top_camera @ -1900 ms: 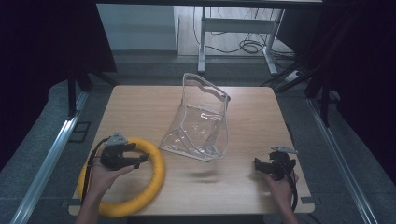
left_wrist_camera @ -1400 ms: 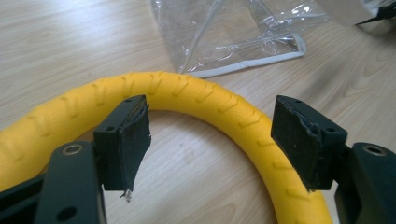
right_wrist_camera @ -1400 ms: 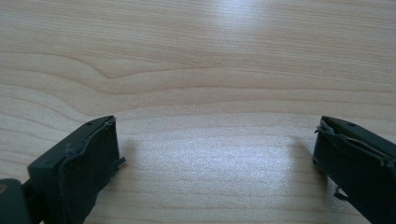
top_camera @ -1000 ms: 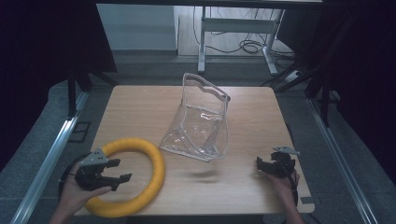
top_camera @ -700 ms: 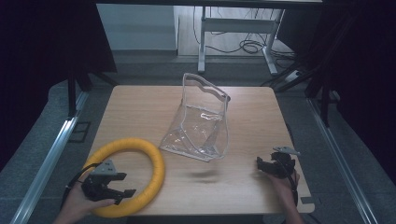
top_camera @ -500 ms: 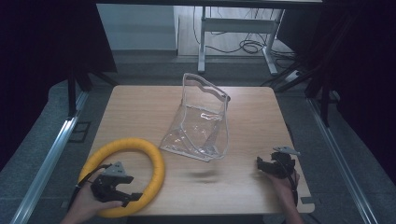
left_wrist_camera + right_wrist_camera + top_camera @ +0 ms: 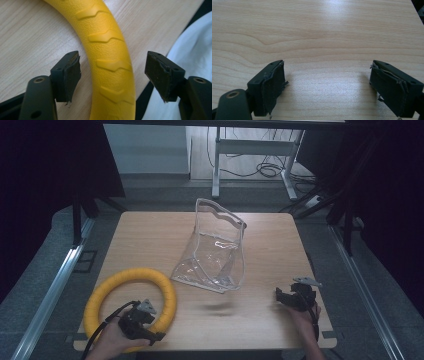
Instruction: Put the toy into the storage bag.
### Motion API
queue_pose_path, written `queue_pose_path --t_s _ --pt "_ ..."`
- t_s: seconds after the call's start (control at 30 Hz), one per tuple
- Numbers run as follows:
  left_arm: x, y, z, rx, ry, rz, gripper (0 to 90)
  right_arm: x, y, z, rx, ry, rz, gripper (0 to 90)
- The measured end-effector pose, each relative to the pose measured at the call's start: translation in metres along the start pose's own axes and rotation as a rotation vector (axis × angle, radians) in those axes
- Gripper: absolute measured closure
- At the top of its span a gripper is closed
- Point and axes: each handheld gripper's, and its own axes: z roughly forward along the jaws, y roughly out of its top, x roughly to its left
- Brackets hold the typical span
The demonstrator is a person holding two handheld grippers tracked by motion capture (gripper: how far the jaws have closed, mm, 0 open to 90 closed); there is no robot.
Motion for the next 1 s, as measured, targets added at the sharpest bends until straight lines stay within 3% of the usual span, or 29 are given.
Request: queue_pose_path --t_s 0.17,0.43,0.53,0.73,1.0 --pt "-0.001 0.001 0.011 0.045 0.036 -0.011 36.8 0.000 0.000 0.000 -0.001 0.000 -0.001 13.4" --pt "-0.009 0.001 0.014 0.025 0.088 -0.007 47.7 0.000 0.000 0.000 0.000 -0.001 -0.001 13.5" --pt "-0.009 0.000 0.014 0.014 0.087 -0.015 48.1 0.000 0.000 0.000 0.000 -0.002 -0.001 13.5" --pt "-0.003 -0.010 0.011 -0.077 0.031 -0.069 49.2 0.000 0.000 0.000 -0.001 -0.002 -0.002 13.6" --pt "0.004 -0.022 -0.017 -0.233 -0.058 -0.124 50.2 0.000 0.000 0.000 -0.005 -0.001 0.001 13.7"
